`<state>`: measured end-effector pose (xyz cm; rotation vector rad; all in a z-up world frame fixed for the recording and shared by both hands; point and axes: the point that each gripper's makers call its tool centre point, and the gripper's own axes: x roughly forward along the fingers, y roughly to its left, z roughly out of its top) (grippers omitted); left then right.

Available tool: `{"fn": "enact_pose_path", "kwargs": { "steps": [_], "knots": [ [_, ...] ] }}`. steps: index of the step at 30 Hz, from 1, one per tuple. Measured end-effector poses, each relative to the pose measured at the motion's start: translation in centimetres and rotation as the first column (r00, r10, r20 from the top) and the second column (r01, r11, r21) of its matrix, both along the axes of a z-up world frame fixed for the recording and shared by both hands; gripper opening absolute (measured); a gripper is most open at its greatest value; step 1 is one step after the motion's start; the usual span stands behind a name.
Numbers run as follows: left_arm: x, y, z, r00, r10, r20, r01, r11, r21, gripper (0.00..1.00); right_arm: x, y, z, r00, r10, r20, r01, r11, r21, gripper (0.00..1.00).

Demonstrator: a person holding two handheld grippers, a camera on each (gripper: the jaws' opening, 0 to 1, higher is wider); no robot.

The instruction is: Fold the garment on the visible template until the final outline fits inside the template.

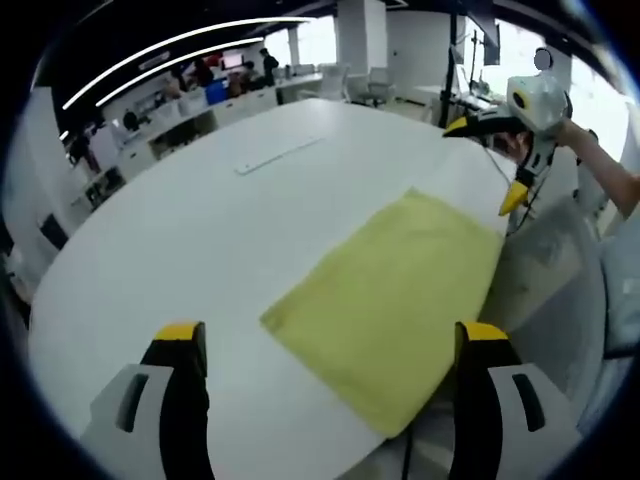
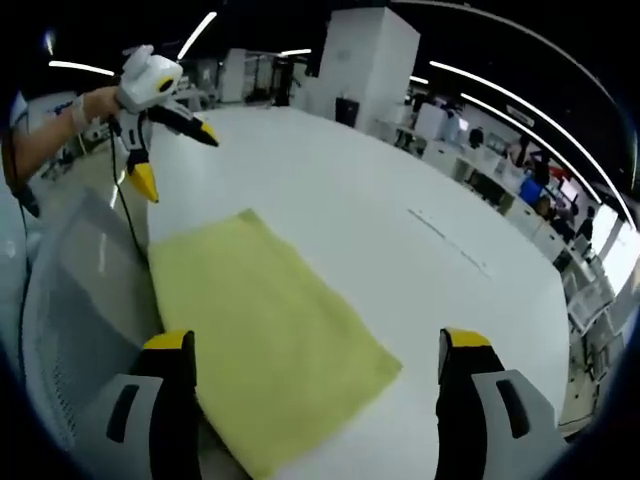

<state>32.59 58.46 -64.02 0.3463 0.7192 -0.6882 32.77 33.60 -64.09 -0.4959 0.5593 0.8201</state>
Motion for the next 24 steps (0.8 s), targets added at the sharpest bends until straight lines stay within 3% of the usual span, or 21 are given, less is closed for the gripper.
{"fn": "enact_pose_path", "kwargs": {
  "steps": [8, 18, 24],
  "knots": [
    [-0.3, 0.4, 1.3, 0.998, 0.025, 0.052, -0.026, 1.0, 0.012, 0.99, -1.4, -0.3, 1.0, 1.0, -0.016, 0.003, 0.016, 1.0, 0.013, 1.0],
    [-2.0, 0.5, 1.2, 0.999, 0.022, 0.038, -0.022, 1.0, 0.003, 0.99, -2.3, -1.4, 2.0, 0.998, -0.064, 0.016, 0.064, 0.998, 0.024, 1.0],
    [-2.4, 1.1, 2.4, 0.997, 0.038, 0.072, -0.039, 0.999, 0.019, 0.99, -2.9, -1.6, 2.4, 0.996, -0.086, 0.024, 0.085, 0.996, 0.034, 1.0]
  ]
}}
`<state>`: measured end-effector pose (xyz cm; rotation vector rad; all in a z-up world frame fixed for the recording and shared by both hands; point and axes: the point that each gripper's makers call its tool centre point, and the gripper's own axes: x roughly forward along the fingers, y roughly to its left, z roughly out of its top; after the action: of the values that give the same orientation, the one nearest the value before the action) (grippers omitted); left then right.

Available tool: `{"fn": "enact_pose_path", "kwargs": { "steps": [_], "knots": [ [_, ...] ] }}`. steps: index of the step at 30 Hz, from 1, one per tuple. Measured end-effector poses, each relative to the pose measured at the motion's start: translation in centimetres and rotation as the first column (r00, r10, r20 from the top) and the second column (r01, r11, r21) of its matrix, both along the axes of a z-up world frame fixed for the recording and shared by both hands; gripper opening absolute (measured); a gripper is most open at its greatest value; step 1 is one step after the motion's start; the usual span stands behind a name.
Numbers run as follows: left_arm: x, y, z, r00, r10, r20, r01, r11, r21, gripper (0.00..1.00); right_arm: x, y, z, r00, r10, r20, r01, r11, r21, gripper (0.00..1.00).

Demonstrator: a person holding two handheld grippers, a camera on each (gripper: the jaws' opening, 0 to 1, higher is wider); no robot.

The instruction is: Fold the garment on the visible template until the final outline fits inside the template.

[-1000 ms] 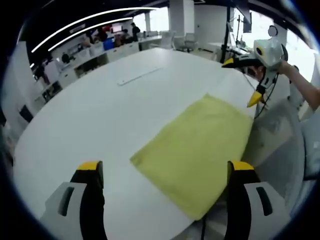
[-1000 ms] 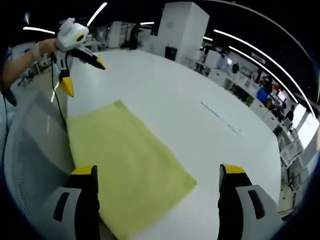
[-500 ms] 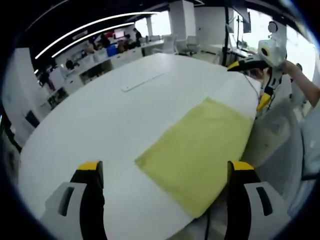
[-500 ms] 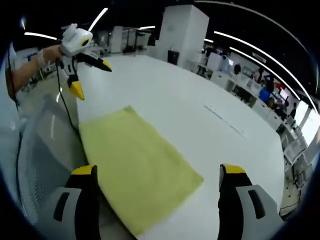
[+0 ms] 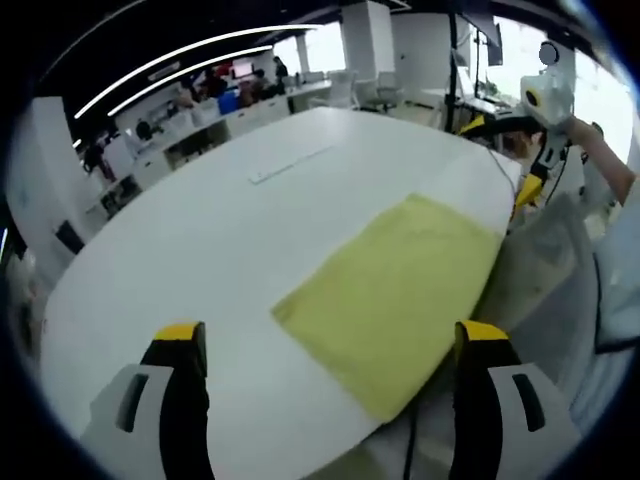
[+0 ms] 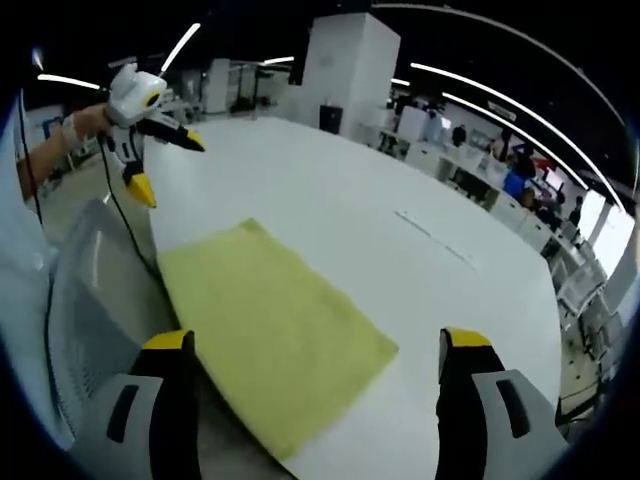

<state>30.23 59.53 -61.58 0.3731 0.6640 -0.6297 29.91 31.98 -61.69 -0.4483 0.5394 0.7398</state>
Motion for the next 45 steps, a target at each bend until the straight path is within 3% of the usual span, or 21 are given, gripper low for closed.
{"fn": "enact_pose_path", "kwargs": {
  "steps": [6, 11, 17, 23, 40, 45],
  "knots": [
    [-0.2, 0.2, 1.4, 0.999, 0.007, 0.034, -0.007, 1.0, -0.002, 0.99, -0.4, -0.1, 0.6, 1.0, -0.009, 0.007, 0.009, 1.0, -0.007, 1.0],
    [-0.7, 0.1, 1.3, 1.0, -0.008, 0.017, 0.008, 1.0, -0.012, 0.99, -0.8, 0.2, 0.9, 1.0, -0.007, -0.005, 0.007, 1.0, 0.023, 1.0],
    [-1.1, 0.7, 0.9, 1.0, 0.009, 0.008, -0.008, 1.0, -0.017, 0.99, -1.2, 0.1, 1.2, 1.0, -0.017, -0.002, 0.017, 1.0, 0.005, 1.0],
    [-2.0, 1.2, 0.8, 1.0, 0.008, -0.002, -0.008, 0.999, 0.039, 0.99, -1.6, 0.0, 1.3, 1.0, -0.028, -0.01, 0.028, 1.0, -0.009, 1.0],
    [-2.7, 1.0, 1.2, 0.999, 0.051, -0.004, -0.051, 0.999, -0.015, 0.99, -1.6, 0.1, 1.1, 0.999, -0.039, -0.034, 0.039, 0.999, 0.006, 1.0],
    [-2.9, 0.3, 1.7, 0.999, 0.035, 0.008, -0.034, 0.998, -0.048, 0.99, -1.7, -0.1, 1.0, 0.999, -0.038, -0.038, 0.038, 0.999, -0.001, 1.0]
  ]
}}
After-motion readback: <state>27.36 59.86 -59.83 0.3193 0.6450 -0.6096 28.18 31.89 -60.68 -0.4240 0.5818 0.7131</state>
